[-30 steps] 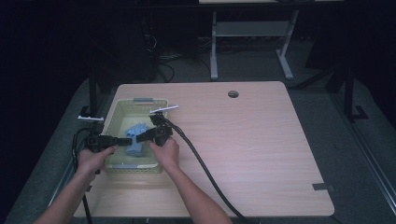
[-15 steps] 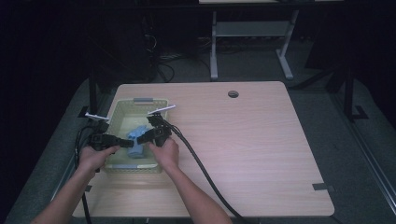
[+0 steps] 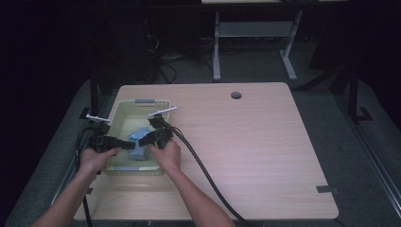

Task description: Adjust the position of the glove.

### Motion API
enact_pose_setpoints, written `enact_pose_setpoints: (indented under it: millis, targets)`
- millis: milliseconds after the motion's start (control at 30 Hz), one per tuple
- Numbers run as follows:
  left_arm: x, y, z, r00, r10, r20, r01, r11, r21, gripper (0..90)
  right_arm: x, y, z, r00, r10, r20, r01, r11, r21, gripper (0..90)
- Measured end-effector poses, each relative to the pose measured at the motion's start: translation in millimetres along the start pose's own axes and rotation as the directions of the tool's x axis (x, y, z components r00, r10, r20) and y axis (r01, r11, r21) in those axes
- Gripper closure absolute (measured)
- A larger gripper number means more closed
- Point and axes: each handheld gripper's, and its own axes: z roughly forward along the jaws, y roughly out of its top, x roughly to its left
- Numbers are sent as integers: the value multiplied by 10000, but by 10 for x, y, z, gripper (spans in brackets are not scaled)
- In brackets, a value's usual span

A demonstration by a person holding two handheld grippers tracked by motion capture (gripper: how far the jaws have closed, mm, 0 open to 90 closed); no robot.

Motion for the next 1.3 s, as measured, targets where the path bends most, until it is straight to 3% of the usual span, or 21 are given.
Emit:
enact_pose_setpoints:
  millis: [67, 133, 200, 300, 367, 433, 500, 600, 667, 733, 833, 867, 933, 1033, 1133, 1200, 1300]
  targets:
    - [-6, 3, 6, 9996, -103, -252, 104, 9999, 34, 753, -1, 4, 4, 10000, -95, 14, 95, 9999, 74, 795]
    - [-39, 15, 37, 9966, 304, -764, -267, 9985, 487, 706, 4, 17, 5, 10000, 38, 61, -40, 9996, 293, 740]
    - [-75, 19, 59, 9920, 497, -1159, -436, 9975, 548, 706, 40, 35, -12, 9981, -156, 590, 136, 9994, 334, 715]
    - [-74, 30, 69, 9918, 470, -1191, -405, 9976, 562, 708, 81, 55, -45, 9933, -408, 1082, 358, 9982, 476, 705]
    - [-74, 28, 71, 9932, 334, -1112, -276, 9982, 534, 707, 108, 63, -76, 9854, -690, 1558, 621, 9969, 491, 694]
    - [-72, 30, 70, 9932, 362, -1110, -300, 9979, 570, 707, 106, 67, -112, 9815, -809, 1736, 732, 9960, 505, 679]
    - [-82, 37, 88, 9938, 328, -1063, -263, 9977, 621, 707, 101, 68, -138, 9804, -842, 1783, 767, 9959, 486, 679]
    - [-94, 55, 127, 9919, 623, -1111, -504, 9930, 1070, 708, 118, 64, -176, 9803, -903, 1759, 854, 9957, 354, 689]
    - [-120, 71, 160, 9856, 883, -1442, -696, 9890, 1304, 721, 123, 68, -186, 9815, -885, 1695, 836, 9959, 355, 690]
    - [-136, 88, 183, 9841, 891, -1538, -697, 9894, 1272, 723, 136, 69, -203, 9822, -897, 1651, 869, 9959, 239, 693]
    - [-152, 104, 208, 9836, 495, -1732, -340, 9953, 909, 691, 139, 68, -241, 9833, -952, 1548, 958, 9954, 34, 694]
    - [-133, 111, 192, 9789, 666, -1931, -464, 9932, 1072, 678, 137, 68, -259, 9841, -952, 1499, 960, 9954, 19, 694]
    - [-122, 115, 158, 9769, 402, -2100, -242, 9966, 783, 656, 125, 65, -297, 9846, -1003, 1429, 1018, 9948, -29, 694]
    - [-60, 137, 83, 9688, 241, -2466, -99, 9982, 588, 645, 88, 57, -361, 9868, -936, 1323, 970, 9951, -197, 694]
    - [-8, 161, 112, 9704, -227, -2405, 411, 9966, 718, 636, 49, 59, -411, 9877, -900, 1279, 943, 9952, -277, 693]
    - [7, 178, 151, 9708, -145, -2393, 398, 9940, 1015, 617, 39, 64, -440, 9880, -885, 1265, 938, 9949, -367, 693]
    - [10, 193, 225, 9701, -391, -2396, 709, 9896, 1255, 601, 35, 70, -477, 9885, -899, 1218, 963, 9942, -477, 693]
